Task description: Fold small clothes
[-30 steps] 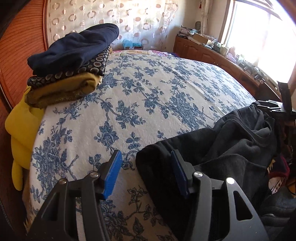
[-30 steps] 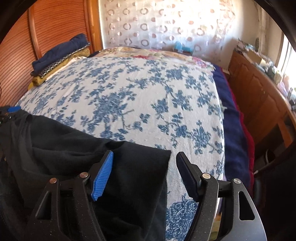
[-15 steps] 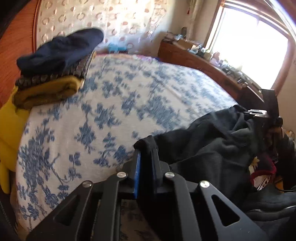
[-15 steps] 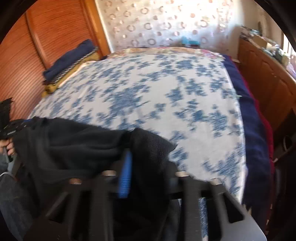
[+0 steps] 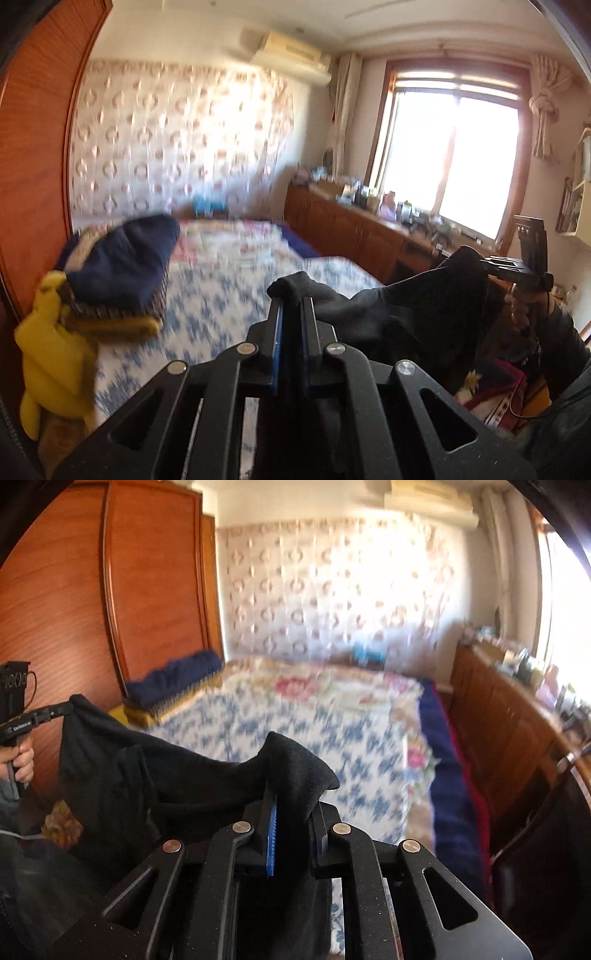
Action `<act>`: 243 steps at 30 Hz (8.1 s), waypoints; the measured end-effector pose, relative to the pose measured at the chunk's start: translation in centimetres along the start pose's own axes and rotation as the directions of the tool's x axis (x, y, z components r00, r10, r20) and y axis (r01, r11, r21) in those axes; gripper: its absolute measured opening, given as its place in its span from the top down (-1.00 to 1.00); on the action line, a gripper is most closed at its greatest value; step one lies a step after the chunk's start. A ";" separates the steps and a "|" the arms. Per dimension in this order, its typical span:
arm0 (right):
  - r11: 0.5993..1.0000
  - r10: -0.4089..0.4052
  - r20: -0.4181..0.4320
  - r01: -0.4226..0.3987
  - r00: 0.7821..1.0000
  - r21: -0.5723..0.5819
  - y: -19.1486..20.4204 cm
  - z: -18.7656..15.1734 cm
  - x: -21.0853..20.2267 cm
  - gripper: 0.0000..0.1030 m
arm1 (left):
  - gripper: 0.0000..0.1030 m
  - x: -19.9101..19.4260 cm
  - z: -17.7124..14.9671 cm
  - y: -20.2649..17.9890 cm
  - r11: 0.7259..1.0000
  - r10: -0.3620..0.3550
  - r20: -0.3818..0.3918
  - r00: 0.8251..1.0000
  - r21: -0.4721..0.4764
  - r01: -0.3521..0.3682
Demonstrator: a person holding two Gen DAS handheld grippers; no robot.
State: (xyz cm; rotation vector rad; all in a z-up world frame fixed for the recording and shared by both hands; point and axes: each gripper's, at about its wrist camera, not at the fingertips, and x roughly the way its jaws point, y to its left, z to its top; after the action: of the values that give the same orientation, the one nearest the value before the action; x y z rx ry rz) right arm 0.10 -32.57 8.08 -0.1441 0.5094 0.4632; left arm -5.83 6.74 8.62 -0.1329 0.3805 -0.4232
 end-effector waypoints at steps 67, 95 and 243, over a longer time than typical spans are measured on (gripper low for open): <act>0.984 -0.095 -0.314 0.137 0.945 0.112 -5.1 -6.1 21.9 -0.43 | -0.01 24.7 -8.2 6.9 0.985 0.173 -0.467 0.867 0.080 -0.153; 0.966 -0.071 -0.329 0.147 0.942 0.213 -6.0 -5.4 23.4 -0.40 | -0.03 24.8 -8.3 7.1 0.985 0.171 -0.465 0.868 0.080 -0.151; 0.977 -0.145 -0.290 0.184 0.946 0.110 -1.5 -10.9 16.5 -0.63 | 0.58 14.8 -13.3 5.7 0.975 0.152 -0.417 0.896 -0.086 -0.205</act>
State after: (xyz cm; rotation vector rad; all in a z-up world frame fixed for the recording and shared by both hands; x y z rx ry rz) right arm 8.78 -30.15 -9.58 -0.1209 0.7994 0.2427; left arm 3.62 5.02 -9.71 -0.1321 0.8285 -0.2404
